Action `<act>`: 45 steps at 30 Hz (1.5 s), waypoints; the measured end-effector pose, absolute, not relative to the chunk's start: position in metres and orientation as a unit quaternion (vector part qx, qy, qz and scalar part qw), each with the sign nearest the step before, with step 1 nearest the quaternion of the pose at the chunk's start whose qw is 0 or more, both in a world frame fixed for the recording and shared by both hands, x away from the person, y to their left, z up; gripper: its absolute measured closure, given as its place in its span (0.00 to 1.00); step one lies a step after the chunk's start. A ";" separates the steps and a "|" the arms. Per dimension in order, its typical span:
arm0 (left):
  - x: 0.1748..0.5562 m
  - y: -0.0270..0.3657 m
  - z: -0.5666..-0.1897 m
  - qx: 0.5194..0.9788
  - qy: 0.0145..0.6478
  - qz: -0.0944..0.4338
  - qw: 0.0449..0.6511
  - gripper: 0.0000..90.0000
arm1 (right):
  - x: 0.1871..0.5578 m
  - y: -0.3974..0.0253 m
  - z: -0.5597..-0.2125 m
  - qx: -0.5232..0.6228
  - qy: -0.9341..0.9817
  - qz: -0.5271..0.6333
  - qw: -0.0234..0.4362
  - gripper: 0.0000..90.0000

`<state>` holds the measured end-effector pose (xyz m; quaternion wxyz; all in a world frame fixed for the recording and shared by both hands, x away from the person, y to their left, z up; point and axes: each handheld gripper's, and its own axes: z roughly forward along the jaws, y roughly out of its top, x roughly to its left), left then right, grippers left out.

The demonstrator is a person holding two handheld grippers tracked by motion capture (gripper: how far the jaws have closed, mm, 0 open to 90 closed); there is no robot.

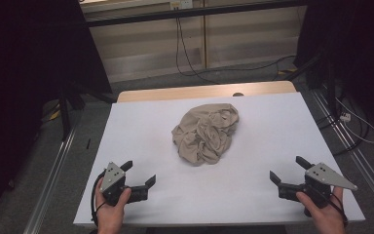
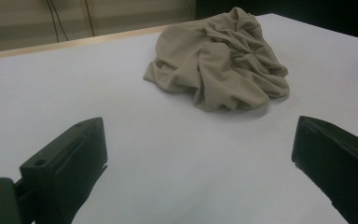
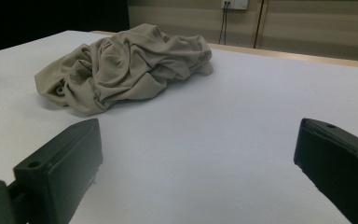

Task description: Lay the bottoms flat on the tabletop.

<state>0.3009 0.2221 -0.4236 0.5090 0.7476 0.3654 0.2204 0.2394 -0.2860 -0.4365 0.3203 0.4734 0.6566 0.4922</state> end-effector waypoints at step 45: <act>0.366 0.136 -0.413 0.793 0.363 0.158 0.463 0.12 | 0.335 -0.214 -0.416 0.415 0.767 0.454 0.184 0.13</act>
